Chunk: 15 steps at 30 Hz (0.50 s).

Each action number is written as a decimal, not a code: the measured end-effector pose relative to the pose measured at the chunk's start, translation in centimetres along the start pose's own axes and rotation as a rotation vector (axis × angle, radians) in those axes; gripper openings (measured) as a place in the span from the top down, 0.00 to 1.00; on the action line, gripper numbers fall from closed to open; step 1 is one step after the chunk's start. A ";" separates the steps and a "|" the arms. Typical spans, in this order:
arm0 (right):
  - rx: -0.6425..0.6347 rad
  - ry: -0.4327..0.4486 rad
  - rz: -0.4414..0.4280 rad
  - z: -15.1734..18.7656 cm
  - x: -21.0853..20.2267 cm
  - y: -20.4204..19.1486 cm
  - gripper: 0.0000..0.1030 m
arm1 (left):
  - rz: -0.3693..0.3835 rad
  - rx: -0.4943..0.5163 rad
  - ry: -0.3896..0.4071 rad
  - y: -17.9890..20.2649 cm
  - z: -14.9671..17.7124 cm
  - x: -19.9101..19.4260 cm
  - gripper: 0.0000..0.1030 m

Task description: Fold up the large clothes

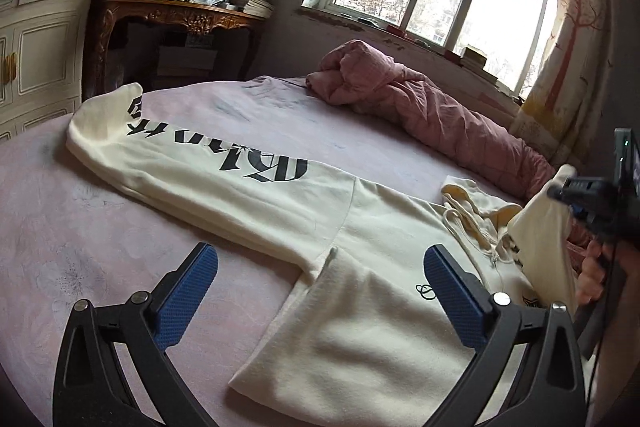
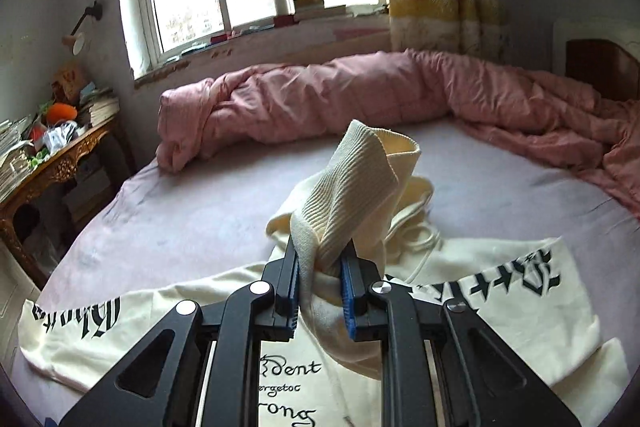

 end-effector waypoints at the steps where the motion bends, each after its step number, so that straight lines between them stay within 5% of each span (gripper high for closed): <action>1: 0.004 -0.020 -0.003 1.0 0.9 -0.2 0.82 | -0.003 -0.006 0.003 -0.2 -0.1 0.0 0.01; 9: 0.016 -0.265 -0.086 10.8 6.5 -1.6 0.80 | 0.004 0.009 0.044 0.3 -0.5 -0.9 0.01; 11: 0.038 -0.307 -0.123 12.3 6.5 -1.4 0.73 | 0.021 0.017 0.039 0.8 -0.3 -0.9 0.01; 13: 0.043 -0.368 -0.170 13.9 6.2 -1.6 0.42 | 0.036 0.030 0.033 1.3 -0.1 -0.9 0.01; 15: 0.024 -0.360 -0.210 14.1 5.0 -1.5 0.36 | 0.039 0.049 0.037 1.8 0.1 -1.1 0.01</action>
Point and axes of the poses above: each gripper's, at about its wrist camera, not at the fingertips, and x roughly the way its jaws point, y to its right, z to its underside, the point moved 10 cm from there along x, roughly the way its jaws point, and after that the axes turned 7 degrees about -z, right-handed, at the moved point
